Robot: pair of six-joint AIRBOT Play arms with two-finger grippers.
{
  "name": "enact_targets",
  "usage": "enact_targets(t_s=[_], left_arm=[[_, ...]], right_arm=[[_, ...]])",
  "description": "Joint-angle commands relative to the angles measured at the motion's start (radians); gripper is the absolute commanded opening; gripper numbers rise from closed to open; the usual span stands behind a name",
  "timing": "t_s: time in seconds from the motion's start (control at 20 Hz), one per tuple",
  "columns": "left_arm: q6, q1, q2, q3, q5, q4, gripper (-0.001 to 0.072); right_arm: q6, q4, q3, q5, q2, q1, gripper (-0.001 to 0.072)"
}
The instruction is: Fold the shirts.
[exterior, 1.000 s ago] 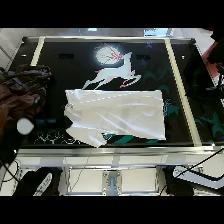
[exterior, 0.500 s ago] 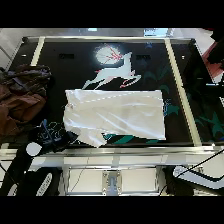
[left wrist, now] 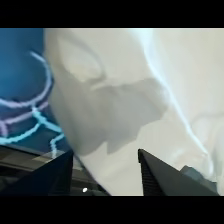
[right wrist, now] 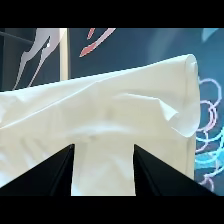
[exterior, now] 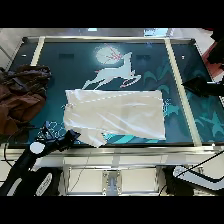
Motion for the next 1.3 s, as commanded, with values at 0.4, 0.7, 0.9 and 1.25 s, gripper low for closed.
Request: enact_targets(t_s=[0.4, 0.7, 0.9, 1.25], left_arm=[[0.347, 0.000, -0.082, 0.026, -0.030, -0.372, 0.0013], [0.368, 0.000, -0.082, 0.050, -0.038, -0.372, 0.0012], [0.369, 0.000, -0.082, 0.050, -0.045, -0.371, 0.0012], [0.369, 0.000, -0.082, 0.050, -0.042, -0.364, 0.0013]], right_arm=[[0.110, -0.398, -0.259, 0.183, 0.075, -0.020, 0.0291], [0.210, -0.397, -0.645, 0.069, 0.129, -0.114, 0.0418], [0.210, -0.286, -0.738, -0.048, 0.126, -0.111, 0.0417], [0.210, -0.237, -0.757, -0.102, 0.086, -0.111, 0.0372]])
